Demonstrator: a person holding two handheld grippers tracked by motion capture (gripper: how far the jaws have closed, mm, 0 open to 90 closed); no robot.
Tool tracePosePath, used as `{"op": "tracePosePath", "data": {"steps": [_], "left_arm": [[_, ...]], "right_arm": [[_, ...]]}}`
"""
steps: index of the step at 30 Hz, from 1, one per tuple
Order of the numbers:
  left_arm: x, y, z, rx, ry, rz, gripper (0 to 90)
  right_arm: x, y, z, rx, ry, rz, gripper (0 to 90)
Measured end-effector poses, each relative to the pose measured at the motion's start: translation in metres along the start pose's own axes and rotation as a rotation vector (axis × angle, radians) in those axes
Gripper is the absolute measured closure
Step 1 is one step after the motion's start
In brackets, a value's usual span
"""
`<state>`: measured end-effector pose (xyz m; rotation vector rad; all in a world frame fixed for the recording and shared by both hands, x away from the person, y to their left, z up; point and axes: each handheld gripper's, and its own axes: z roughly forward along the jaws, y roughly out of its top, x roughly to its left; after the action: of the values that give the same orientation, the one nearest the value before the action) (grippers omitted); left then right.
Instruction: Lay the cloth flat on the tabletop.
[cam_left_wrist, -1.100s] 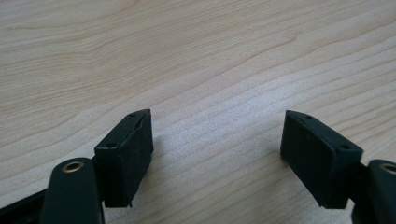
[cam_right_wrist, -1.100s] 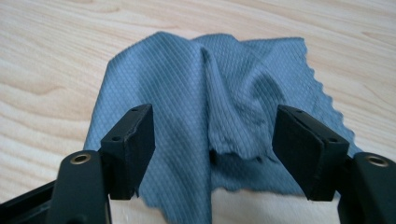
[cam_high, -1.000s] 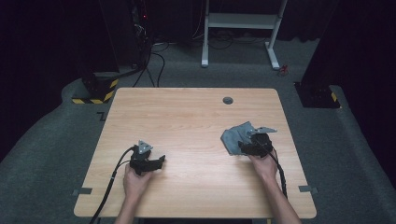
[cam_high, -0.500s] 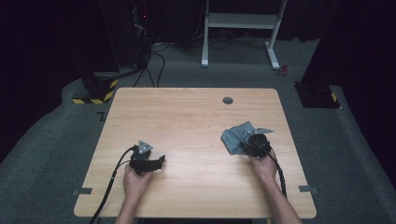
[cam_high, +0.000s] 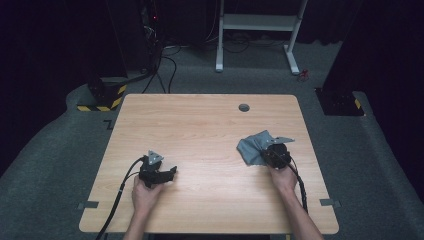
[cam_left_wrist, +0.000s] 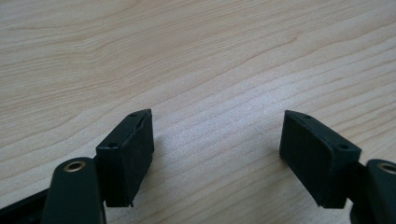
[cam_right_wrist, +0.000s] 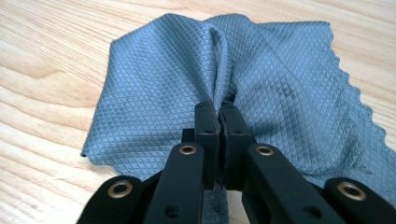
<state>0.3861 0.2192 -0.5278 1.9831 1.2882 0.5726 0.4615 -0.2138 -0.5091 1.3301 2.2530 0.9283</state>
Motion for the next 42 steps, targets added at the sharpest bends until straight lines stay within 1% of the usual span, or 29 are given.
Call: {"op": "tracePosePath", "data": {"steps": [6,7,9,10,11,12,14,15,16,19,20,23,25,28,29,30,31,32,34,35,36,37,38,39,40,42], "left_arm": [[0.0,0.0,0.0,0.001,0.0,0.002,26.7],[0.0,0.0,0.0,0.002,0.0,0.001,26.7],[0.0,0.0,0.0,0.003,0.001,0.0,26.7],[0.0,0.0,0.0,0.003,0.002,0.001,26.7],[0.0,0.0,0.0,0.003,0.002,0.0,26.7],[0.0,0.0,0.0,0.003,0.002,0.0,26.7],[0.0,0.0,0.0,0.003,0.002,0.001,26.7],[0.0,0.0,0.0,0.003,0.002,0.001,26.7],[0.0,0.0,0.0,0.004,0.002,0.001,26.7],[-0.001,0.0,0.0,0.005,0.002,0.001,26.7],[-0.001,0.0,0.0,0.005,0.002,0.002,26.7],[-0.001,0.0,0.0,0.005,0.003,0.002,26.7],[-0.001,0.0,0.0,0.004,0.004,0.002,26.7],[-0.001,0.0,0.0,0.004,0.007,0.006,26.7],[-0.001,0.0,0.0,0.003,0.006,0.005,26.7],[-0.001,0.0,0.0,0.001,0.007,0.002,26.7],[-0.001,0.0,0.0,0.001,0.007,0.002,26.7],[-0.001,0.0,0.0,0.001,0.007,0.0,26.7],[-0.001,0.0,0.0,0.001,0.007,0.0,26.7],[-0.001,0.0,0.0,0.001,0.007,0.002,26.7],[-0.001,0.0,0.0,0.0,0.006,-0.001,26.7],[-0.001,0.0,0.0,0.0,0.006,-0.001,26.7],[-0.001,0.0,0.0,0.001,0.007,0.003,26.7],[-0.001,0.0,0.0,0.001,0.008,0.003,26.7],[-0.001,0.0,0.0,0.001,0.008,0.002,26.7],[-0.002,0.0,0.0,-0.002,0.004,0.004,27.4]], "right_arm": [[0.006,0.003,-0.009,-0.03,0.028,-0.012,88.3],[0.006,0.003,-0.01,-0.035,0.033,-0.021,88.4],[0.007,0.004,-0.012,-0.039,0.047,-0.018,88.4],[0.008,0.004,-0.013,-0.043,0.057,-0.014,88.5],[0.009,0.004,-0.016,-0.048,0.076,-0.009,88.6],[0.009,0.004,-0.016,-0.048,0.076,-0.009,88.6],[0.012,0.006,-0.02,-0.065,0.099,-0.016,88.8],[0.012,0.006,-0.02,-0.065,0.099,-0.016,88.8],[0.013,0.006,-0.022,-0.062,0.11,-0.012,88.8],[0.017,0.007,-0.027,-0.079,0.142,-0.019,88.8],[0.02,0.007,-0.028,-0.077,0.157,-0.013,88.8],[0.026,0.009,-0.032,-0.085,0.195,-0.03,88.8],[0.033,0.01,-0.036,-0.088,0.217,-0.032,88.8],[0.043,0.012,-0.04,-0.1,0.246,-0.06,88.8],[0.05,0.016,-0.043,-0.107,0.271,-0.073,88.9],[0.054,0.018,-0.044,-0.114,0.285,-0.079,88.8],[0.058,0.02,-0.045,-0.122,0.295,-0.093,88.8],[0.058,0.02,-0.045,-0.122,0.295,-0.093,88.8],[0.067,0.025,-0.048,-0.135,0.314,-0.117,88.8],[0.072,0.027,-0.049,-0.137,0.326,-0.121,88.8],[0.081,0.032,-0.05,-0.147,0.343,-0.142,88.8],[0.085,0.034,-0.05,-0.151,0.354,-0.151,88.7],[0.085,0.034,-0.05,-0.151,0.354,-0.151,88.7],[0.093,0.039,-0.05,-0.157,0.375,-0.159,88.8],[0.093,0.039,-0.05,-0.157,0.375,-0.159,88.8],[0.101,0.042,-0.048,-0.162,0.395,-0.173,88.8]]}}
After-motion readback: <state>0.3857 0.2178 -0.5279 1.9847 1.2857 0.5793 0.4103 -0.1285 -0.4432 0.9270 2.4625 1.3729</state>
